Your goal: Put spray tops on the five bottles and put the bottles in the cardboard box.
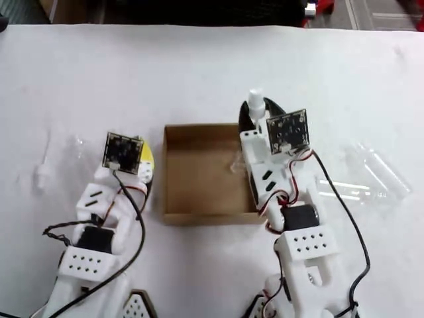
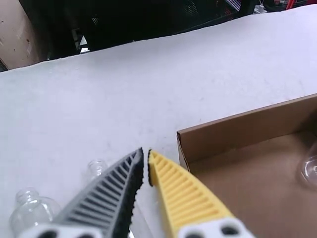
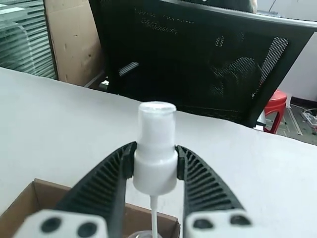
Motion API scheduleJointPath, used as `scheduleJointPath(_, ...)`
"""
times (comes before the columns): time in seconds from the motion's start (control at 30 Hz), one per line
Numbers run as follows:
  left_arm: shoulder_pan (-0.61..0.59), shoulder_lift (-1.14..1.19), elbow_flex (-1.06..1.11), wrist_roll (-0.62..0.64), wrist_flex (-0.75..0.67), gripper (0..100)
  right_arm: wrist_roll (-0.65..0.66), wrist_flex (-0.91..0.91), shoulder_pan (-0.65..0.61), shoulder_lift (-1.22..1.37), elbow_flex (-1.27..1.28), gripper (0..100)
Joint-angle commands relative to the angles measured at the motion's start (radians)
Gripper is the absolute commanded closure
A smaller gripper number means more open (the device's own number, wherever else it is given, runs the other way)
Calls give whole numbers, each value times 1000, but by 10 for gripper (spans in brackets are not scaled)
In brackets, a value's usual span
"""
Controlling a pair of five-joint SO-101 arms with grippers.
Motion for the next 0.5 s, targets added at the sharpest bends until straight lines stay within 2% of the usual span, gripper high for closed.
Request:
scheduleJointPath(0.0,13,-25,-18,-9,-26,974,-9,-62,-42,-24,17,981)
scheduleJointPath(0.1,13,-25,-18,-9,-26,974,-6,-114,-42,-24,55,981)
scheduleJointPath(0.47,13,-25,-17,-9,-26,974,-8,-127,1,-31,146,981)
